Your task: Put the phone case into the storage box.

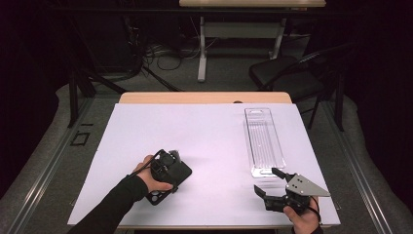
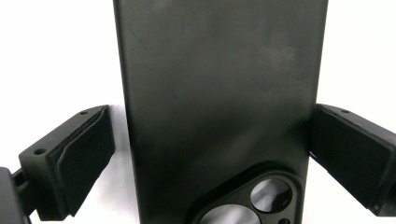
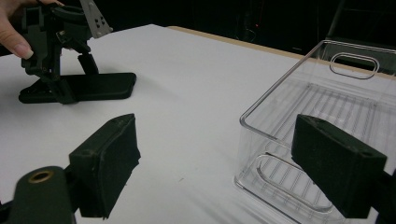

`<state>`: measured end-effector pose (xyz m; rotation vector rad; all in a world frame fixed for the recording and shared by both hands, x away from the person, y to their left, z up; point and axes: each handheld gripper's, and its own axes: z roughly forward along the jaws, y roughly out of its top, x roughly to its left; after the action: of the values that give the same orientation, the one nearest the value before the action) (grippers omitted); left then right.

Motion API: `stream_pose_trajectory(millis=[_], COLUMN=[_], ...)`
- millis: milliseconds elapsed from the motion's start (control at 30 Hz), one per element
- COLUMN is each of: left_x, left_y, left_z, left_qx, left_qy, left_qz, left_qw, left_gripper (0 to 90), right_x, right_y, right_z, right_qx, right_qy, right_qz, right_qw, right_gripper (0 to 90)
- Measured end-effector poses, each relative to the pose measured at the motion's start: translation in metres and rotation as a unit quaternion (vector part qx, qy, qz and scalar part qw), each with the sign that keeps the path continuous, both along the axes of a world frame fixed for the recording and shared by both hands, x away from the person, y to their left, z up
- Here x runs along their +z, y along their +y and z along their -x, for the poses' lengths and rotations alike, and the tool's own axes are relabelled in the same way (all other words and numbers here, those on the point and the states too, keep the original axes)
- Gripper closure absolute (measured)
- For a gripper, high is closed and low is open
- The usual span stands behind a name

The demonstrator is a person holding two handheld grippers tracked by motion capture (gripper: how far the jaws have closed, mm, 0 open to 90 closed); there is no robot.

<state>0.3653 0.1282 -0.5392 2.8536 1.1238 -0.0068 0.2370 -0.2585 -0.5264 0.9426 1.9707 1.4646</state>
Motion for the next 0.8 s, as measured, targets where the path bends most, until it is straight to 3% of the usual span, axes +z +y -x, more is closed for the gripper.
stream_pose_trajectory(millis=[433,800], left_x=[0.0048,0.0051], left_y=[0.001,0.0007], left_z=[0.0012,0.001], left_qx=[0.002,0.002], left_qy=[-0.002,-0.002], left_qz=[0.003,0.001], left_qw=[1.0,1.0], left_gripper=[12.4,13.1], right_x=[-0.0001,-0.0003], right_y=[0.0,0.0], right_z=[0.0,-0.0001], right_qx=[0.0,0.0], right_qy=[0.001,0.001], right_qz=[0.001,0.001], right_qw=[1.0,1.0], right_gripper=[14.4,14.4])
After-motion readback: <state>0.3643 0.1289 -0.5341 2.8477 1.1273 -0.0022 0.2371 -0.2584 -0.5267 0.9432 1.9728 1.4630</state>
